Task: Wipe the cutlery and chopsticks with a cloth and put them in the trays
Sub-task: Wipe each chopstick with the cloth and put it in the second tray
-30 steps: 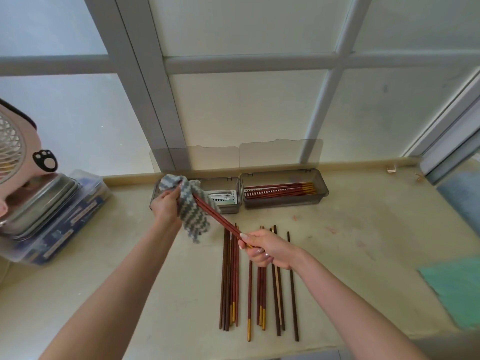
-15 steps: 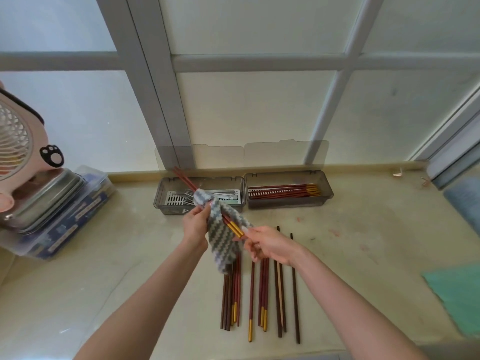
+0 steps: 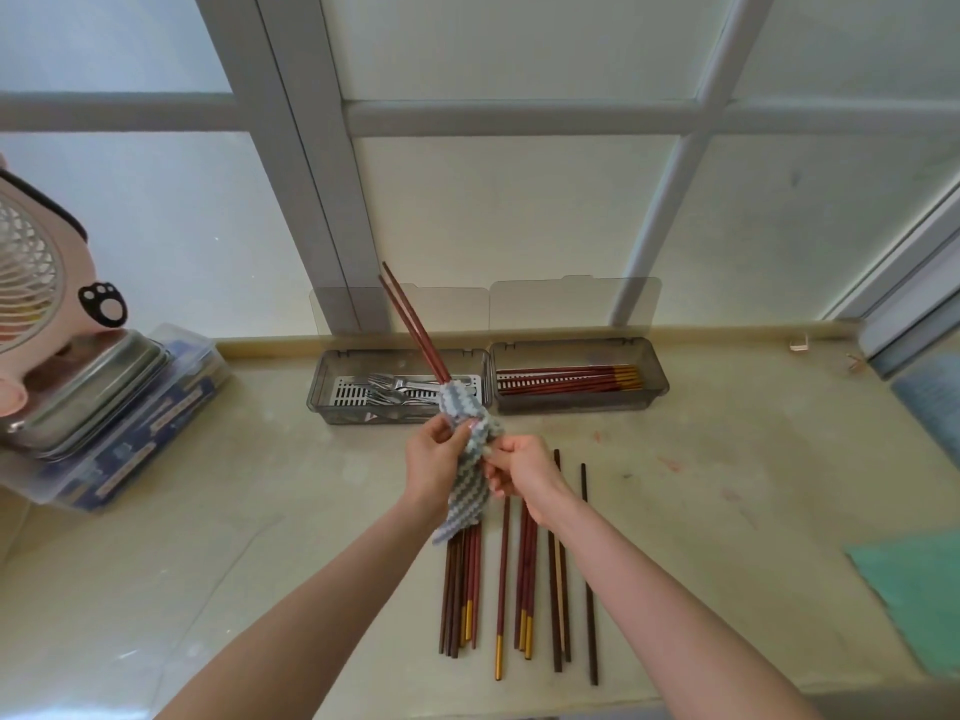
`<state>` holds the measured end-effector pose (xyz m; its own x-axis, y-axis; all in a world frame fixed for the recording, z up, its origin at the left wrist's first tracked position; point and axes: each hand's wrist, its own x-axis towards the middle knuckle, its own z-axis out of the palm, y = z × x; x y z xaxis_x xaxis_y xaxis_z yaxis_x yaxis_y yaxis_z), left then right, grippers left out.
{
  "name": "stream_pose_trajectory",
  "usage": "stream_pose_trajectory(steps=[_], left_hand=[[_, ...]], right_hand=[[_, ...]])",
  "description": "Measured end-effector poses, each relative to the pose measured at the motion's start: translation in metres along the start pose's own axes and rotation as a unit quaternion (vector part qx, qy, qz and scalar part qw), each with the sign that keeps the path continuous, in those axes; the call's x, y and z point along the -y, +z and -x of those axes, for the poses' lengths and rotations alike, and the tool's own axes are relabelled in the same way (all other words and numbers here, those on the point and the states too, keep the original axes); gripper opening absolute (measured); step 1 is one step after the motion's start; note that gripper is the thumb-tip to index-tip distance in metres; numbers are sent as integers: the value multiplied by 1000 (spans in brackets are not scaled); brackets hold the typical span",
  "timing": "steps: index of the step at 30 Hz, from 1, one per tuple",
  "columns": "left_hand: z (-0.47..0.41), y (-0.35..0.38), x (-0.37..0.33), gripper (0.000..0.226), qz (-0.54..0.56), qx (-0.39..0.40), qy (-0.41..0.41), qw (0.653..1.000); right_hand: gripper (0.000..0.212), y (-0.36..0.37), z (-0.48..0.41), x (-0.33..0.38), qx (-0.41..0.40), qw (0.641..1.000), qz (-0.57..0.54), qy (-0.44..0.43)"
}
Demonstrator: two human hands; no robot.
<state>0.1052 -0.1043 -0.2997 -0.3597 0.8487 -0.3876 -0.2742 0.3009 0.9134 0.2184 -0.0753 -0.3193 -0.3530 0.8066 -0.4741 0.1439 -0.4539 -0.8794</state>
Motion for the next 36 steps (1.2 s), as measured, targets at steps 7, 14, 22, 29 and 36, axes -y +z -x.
stream_pose_trajectory(steps=[7, 14, 22, 29, 36], left_hand=[[-14, -14, 10, 6, -127, 15, -47, 991], [-6, 0, 26, 24, -369, 117, 41, 921], [-13, -4, 6, 16, -246, 105, -54, 962], [5, -32, 10, 14, -48, 80, -103, 990], [14, -43, 18, 17, -14, 58, -111, 992]], right_hand=[[20, -19, -2, 4, -39, 997, 52, -29], [15, -16, -18, 15, -30, 992, -99, -75], [10, -69, -54, 65, -137, 982, 6, -134], [22, -151, -102, 50, -174, 831, 505, -157], [64, -170, -149, 29, -119, 751, 641, -105]])
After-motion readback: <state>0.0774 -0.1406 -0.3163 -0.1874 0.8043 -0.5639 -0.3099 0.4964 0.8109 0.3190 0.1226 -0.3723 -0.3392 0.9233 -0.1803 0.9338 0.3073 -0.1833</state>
